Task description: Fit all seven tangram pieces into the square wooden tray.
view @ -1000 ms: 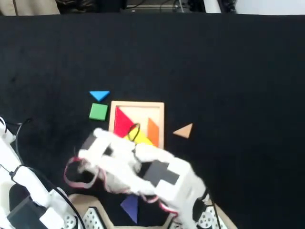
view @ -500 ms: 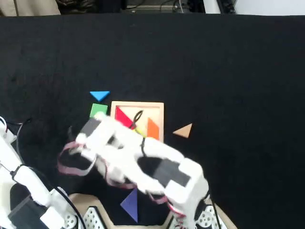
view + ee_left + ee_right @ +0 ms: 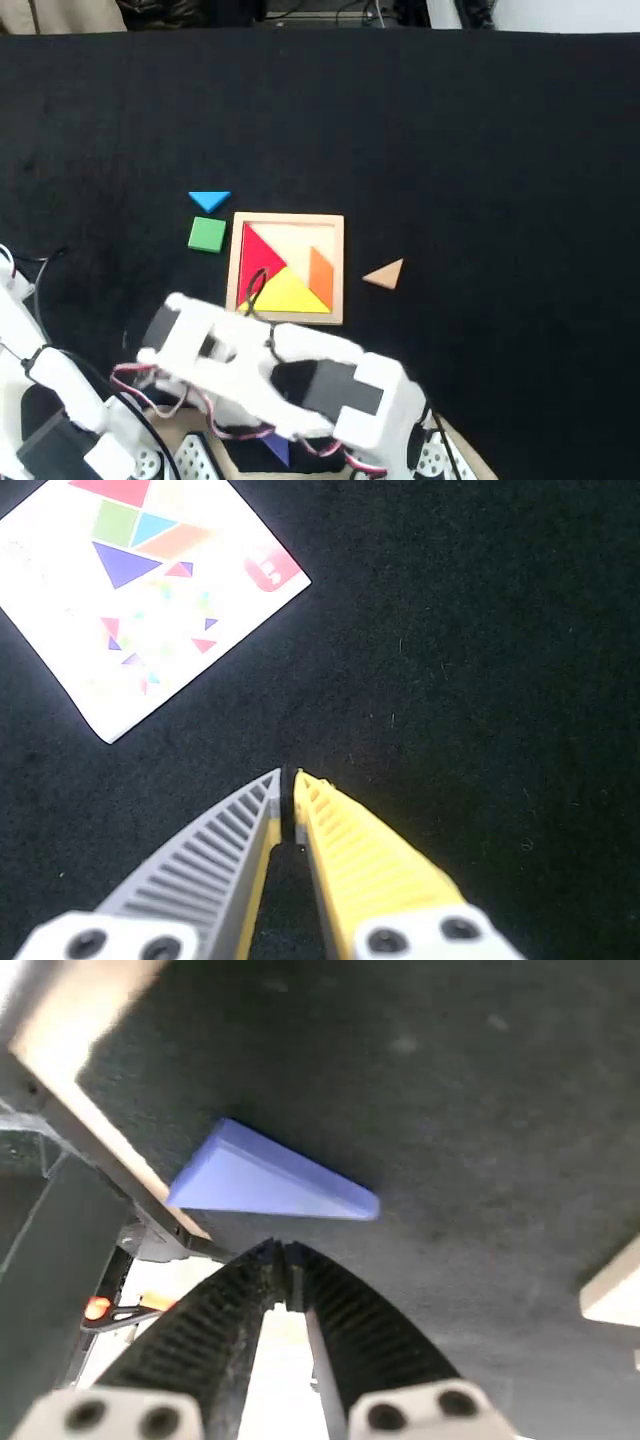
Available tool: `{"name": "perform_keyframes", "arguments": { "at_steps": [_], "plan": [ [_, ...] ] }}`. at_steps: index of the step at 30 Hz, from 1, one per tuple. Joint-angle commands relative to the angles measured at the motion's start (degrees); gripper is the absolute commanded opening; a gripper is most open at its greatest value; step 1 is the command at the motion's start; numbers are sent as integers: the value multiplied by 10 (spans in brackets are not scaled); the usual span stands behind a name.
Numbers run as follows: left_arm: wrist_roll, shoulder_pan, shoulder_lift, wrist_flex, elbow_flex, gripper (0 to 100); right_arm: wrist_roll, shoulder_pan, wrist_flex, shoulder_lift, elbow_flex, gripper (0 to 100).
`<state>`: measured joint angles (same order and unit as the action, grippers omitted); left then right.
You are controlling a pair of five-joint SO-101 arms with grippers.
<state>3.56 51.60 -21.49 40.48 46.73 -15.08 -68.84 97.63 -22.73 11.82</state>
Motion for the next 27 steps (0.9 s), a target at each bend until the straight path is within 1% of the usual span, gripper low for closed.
{"name": "perform_keyframes", "arguments": {
  "at_steps": [1,6,12,19,21,23,27],
  "plan": [
    [-4,2,-16,-8,-18,40,7,-15,-4,1,-2,11],
    [-4,1,-16,-8,-18,40,7,-6,-23,0,17,11],
    [-6,1,-16,-8,-18,40,25,76,-45,0,22,11],
    [-5,0,-16,-8,-18,40,25,127,-71,1,22,11],
    [-4,2,-16,-8,-18,40,25,127,-68,6,26,11],
    [-4,3,-16,-8,-18,40,31,100,-47,12,22,11],
    [-5,1,-16,-8,-18,40,26,50,-38,56,25,11]
  ]
}}
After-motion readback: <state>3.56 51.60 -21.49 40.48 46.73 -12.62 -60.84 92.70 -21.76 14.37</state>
